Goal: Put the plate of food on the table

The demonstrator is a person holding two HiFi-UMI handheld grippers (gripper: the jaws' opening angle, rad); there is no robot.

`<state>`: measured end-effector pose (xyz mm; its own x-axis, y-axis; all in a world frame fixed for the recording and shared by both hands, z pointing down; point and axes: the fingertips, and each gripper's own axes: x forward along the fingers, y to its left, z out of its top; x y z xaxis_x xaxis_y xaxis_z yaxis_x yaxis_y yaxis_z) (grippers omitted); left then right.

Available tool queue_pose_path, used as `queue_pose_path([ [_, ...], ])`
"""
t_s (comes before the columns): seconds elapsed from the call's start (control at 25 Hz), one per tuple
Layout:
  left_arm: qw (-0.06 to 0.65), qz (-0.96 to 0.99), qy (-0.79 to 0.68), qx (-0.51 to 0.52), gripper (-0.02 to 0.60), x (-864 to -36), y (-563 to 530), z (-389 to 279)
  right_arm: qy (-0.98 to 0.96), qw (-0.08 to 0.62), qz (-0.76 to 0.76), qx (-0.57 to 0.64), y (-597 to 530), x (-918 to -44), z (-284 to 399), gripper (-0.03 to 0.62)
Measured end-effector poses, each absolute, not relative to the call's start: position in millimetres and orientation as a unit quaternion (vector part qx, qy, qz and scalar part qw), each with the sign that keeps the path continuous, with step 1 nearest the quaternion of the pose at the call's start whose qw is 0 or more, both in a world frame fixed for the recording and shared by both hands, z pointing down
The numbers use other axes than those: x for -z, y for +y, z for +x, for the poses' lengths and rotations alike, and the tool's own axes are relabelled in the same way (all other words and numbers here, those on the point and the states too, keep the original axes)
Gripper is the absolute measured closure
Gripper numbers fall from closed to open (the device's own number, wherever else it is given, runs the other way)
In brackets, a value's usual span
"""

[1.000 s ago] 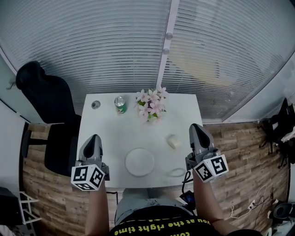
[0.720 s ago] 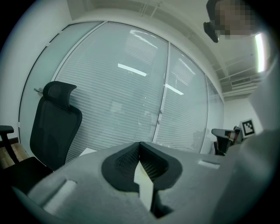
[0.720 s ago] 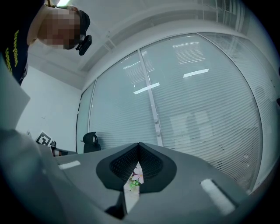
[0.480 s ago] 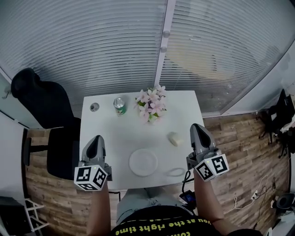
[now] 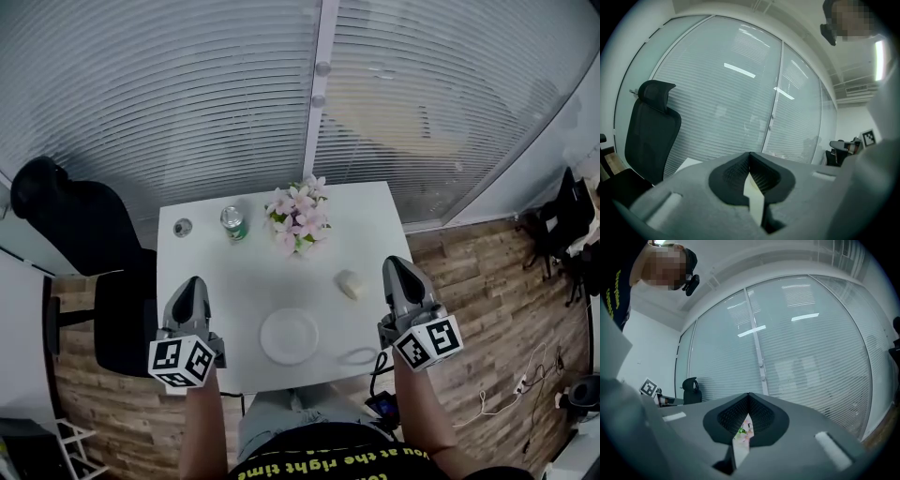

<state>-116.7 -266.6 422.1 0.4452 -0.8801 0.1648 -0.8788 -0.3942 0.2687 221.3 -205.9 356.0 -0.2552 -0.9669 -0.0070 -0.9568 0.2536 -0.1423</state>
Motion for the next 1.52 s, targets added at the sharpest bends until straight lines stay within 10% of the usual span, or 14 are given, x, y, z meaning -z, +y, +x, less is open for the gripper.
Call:
queue_pose_path([
  [1.12,0.207,0.838,-0.504,-0.038,0.581,-486.9,-273.7,-75.4,0.774,-0.06,-0.612,0.149,-229.6,-478.8,248.1,0.584],
  [1.52,0.212,0.829,-0.516,-0.046,0.58,-501.1,-283.9,-88.6,0.779,-0.114,-0.582,0.203,-237.7,-544.4,242.5,0.487],
])
